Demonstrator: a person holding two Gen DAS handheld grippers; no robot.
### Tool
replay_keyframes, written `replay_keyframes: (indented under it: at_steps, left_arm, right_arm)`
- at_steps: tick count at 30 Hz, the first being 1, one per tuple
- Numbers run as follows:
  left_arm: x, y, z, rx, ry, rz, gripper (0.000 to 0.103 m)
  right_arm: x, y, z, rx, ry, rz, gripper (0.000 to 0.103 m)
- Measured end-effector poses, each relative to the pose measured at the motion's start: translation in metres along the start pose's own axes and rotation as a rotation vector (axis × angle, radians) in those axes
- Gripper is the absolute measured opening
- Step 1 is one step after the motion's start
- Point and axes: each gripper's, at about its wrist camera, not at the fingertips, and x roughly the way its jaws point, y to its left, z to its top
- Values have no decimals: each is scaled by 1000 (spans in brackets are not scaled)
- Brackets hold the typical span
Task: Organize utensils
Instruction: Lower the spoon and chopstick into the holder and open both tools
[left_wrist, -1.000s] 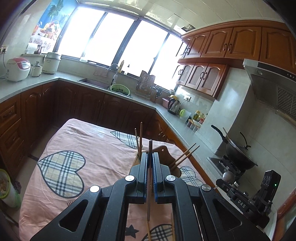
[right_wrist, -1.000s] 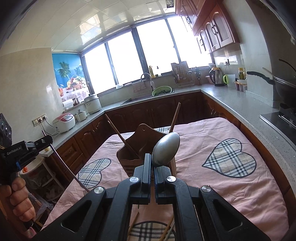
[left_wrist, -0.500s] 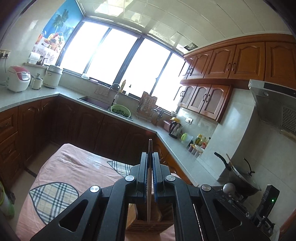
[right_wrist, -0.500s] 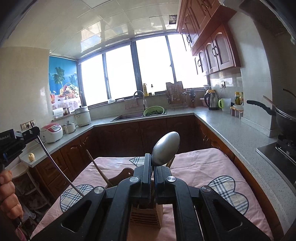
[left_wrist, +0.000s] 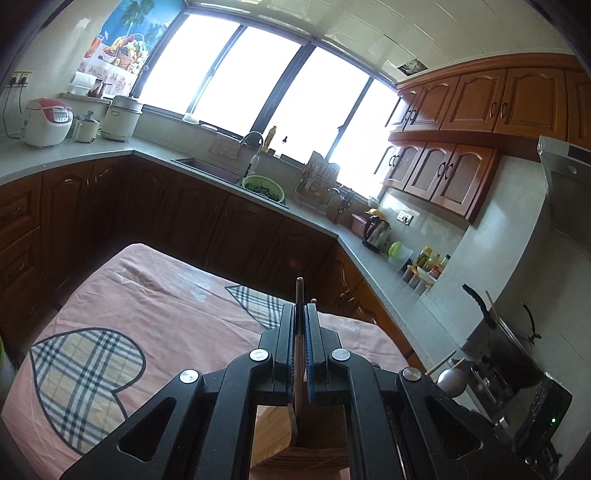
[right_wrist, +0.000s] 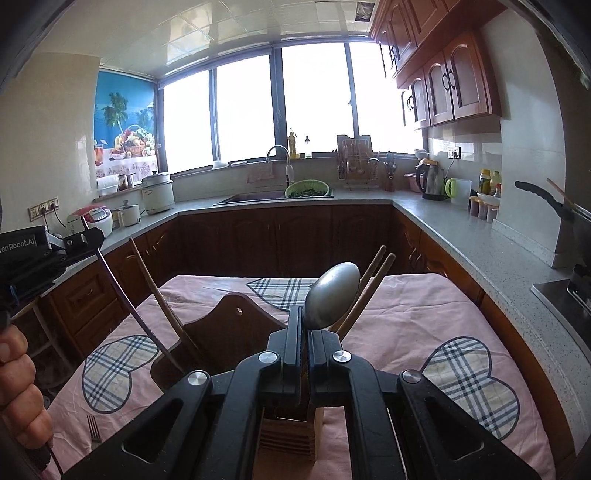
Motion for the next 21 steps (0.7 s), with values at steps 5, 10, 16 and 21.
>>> replay_keyframes:
  at_steps: [5, 10, 16, 21]
  left_arm:
    - [22, -7, -7, 35, 40, 4, 3]
    - [37, -8, -4, 52, 85, 3, 3]
    - [38, -2, 7, 53, 100, 11, 4]
    - [37, -2, 14, 63, 111, 14, 5]
  right_arm:
    - [15, -2, -11, 13, 56, 27, 2]
    - [29, -7, -19, 45, 117, 60, 2]
    - [31, -16, -18, 80, 134, 73, 7]
    - [29, -17, -18, 96, 140, 78, 7]
